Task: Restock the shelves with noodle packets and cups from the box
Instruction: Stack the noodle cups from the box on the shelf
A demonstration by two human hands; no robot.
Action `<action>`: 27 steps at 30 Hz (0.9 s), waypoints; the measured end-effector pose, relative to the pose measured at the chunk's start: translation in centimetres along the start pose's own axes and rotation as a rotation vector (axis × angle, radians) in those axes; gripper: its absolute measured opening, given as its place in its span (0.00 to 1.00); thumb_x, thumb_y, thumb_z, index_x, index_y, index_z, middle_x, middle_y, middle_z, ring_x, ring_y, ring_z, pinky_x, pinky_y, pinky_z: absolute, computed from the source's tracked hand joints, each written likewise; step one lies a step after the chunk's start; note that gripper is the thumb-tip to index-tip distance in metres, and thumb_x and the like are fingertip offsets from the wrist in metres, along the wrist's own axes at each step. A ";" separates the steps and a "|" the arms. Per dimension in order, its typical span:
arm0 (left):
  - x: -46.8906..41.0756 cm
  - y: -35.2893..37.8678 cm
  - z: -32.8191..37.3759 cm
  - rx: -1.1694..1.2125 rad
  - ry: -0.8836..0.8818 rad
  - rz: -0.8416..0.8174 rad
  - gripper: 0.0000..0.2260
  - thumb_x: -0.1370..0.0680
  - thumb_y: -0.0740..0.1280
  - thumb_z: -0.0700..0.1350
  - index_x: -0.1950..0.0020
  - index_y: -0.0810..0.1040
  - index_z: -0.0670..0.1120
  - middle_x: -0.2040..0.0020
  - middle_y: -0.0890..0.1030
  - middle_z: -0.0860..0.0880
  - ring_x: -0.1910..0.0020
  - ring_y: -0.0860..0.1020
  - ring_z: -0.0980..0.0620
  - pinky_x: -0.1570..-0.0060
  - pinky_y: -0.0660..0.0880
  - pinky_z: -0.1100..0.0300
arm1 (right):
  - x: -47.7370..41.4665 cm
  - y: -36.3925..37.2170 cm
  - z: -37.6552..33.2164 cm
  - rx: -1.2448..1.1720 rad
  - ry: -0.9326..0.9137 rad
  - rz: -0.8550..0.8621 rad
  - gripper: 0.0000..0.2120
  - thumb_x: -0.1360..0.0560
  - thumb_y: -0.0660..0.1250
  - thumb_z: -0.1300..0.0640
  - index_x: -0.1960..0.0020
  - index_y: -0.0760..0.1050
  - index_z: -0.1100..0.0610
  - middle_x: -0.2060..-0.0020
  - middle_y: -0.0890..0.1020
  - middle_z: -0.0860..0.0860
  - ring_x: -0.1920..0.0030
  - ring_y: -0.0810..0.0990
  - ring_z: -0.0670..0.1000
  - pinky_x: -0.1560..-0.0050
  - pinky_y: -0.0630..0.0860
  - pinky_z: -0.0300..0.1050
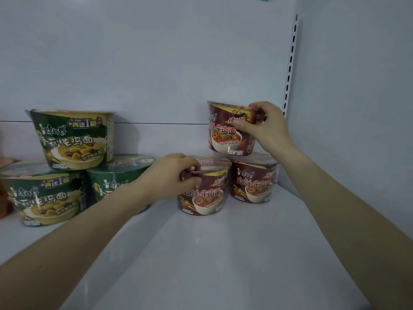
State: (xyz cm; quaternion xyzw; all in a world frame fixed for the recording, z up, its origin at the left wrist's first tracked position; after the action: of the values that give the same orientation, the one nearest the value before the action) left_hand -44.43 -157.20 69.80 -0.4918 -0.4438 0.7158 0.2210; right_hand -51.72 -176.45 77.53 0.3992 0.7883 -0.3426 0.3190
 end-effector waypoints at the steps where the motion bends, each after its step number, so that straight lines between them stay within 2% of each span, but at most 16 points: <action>1: -0.1 0.0 0.0 0.000 -0.002 -0.004 0.25 0.31 0.60 0.62 0.42 0.78 0.48 0.50 0.78 0.47 0.53 0.76 0.49 0.56 0.70 0.61 | 0.0 0.0 -0.1 -0.001 -0.003 0.000 0.25 0.35 0.76 0.50 0.42 0.74 0.57 0.43 0.75 0.55 0.42 0.74 0.53 0.42 0.71 0.46; 3: -0.2 0.1 -0.1 0.012 -0.010 -0.016 0.18 0.26 0.66 0.56 0.40 0.77 0.48 0.48 0.77 0.46 0.51 0.75 0.49 0.55 0.71 0.61 | 0.0 0.1 -0.3 -0.001 -0.006 -0.001 0.25 0.35 0.76 0.50 0.42 0.73 0.57 0.43 0.75 0.55 0.42 0.74 0.52 0.43 0.71 0.44; 5: -0.4 0.2 -0.1 0.010 -0.015 -0.013 0.17 0.25 0.67 0.52 0.39 0.76 0.49 0.47 0.76 0.46 0.50 0.75 0.50 0.54 0.72 0.60 | -0.1 0.2 -0.4 0.000 -0.006 -0.003 0.25 0.34 0.76 0.50 0.42 0.73 0.57 0.43 0.75 0.55 0.42 0.73 0.52 0.44 0.70 0.41; 10: -1.0 0.9 0.5 -0.054 -0.015 0.047 0.19 0.25 0.65 0.56 0.38 0.76 0.49 0.48 0.73 0.45 0.47 0.72 0.48 0.50 0.72 0.56 | -0.2 0.4 -0.1 -0.002 -0.010 -0.003 0.25 0.35 0.76 0.49 0.42 0.74 0.57 0.43 0.76 0.55 0.43 0.74 0.52 0.46 0.69 0.40; 13: -0.8 1.4 0.2 0.053 -0.015 -0.003 0.24 0.28 0.62 0.56 0.34 0.73 0.48 0.40 0.73 0.45 0.42 0.72 0.48 0.47 0.71 0.61 | -0.3 0.4 0.1 -0.007 -0.013 -0.003 0.25 0.35 0.76 0.49 0.43 0.74 0.57 0.44 0.76 0.55 0.43 0.74 0.52 0.45 0.71 0.42; 16: -0.7 1.5 0.1 0.091 0.020 -0.026 0.20 0.23 0.64 0.47 0.31 0.70 0.49 0.33 0.71 0.48 0.38 0.71 0.50 0.46 0.68 0.67 | -0.3 0.4 0.3 -0.013 -0.009 -0.003 0.25 0.35 0.76 0.49 0.43 0.74 0.57 0.44 0.76 0.55 0.43 0.75 0.53 0.45 0.71 0.43; 20: -1.2 1.8 0.0 0.066 0.017 -0.021 0.20 0.22 0.64 0.46 0.31 0.69 0.48 0.33 0.72 0.47 0.38 0.72 0.49 0.44 0.70 0.63 | -0.2 0.6 0.4 -0.001 0.000 -0.008 0.26 0.35 0.76 0.49 0.41 0.73 0.57 0.42 0.75 0.55 0.42 0.74 0.51 0.45 0.70 0.41; 24: -1.5 2.0 -1.1 0.135 0.000 -0.018 0.19 0.23 0.65 0.43 0.31 0.70 0.48 0.34 0.73 0.49 0.38 0.72 0.51 0.46 0.68 0.67 | -0.1 0.6 0.3 -0.002 -0.004 -0.005 0.26 0.34 0.75 0.49 0.41 0.73 0.57 0.42 0.75 0.54 0.42 0.73 0.51 0.44 0.70 0.41; 27: -1.5 2.0 -1.9 0.206 -0.029 -0.055 0.18 0.23 0.65 0.42 0.33 0.71 0.47 0.37 0.75 0.50 0.40 0.74 0.51 0.46 0.72 0.63 | -0.1 0.6 0.4 -0.006 0.000 -0.004 0.26 0.34 0.75 0.49 0.41 0.73 0.57 0.42 0.75 0.54 0.41 0.73 0.50 0.44 0.69 0.41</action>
State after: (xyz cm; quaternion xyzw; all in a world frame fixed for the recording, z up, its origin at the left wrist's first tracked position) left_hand -41.79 -158.59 68.61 -0.4437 -0.3844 0.7583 0.2834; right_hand -51.06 -176.58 77.23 0.3968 0.7900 -0.3411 0.3196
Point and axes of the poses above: each hand's wrist, its own x-axis away from the middle knuckle, its own y-axis out of the palm, z = x × y, the point moved 8 cm from there along -x, towards the middle knuckle
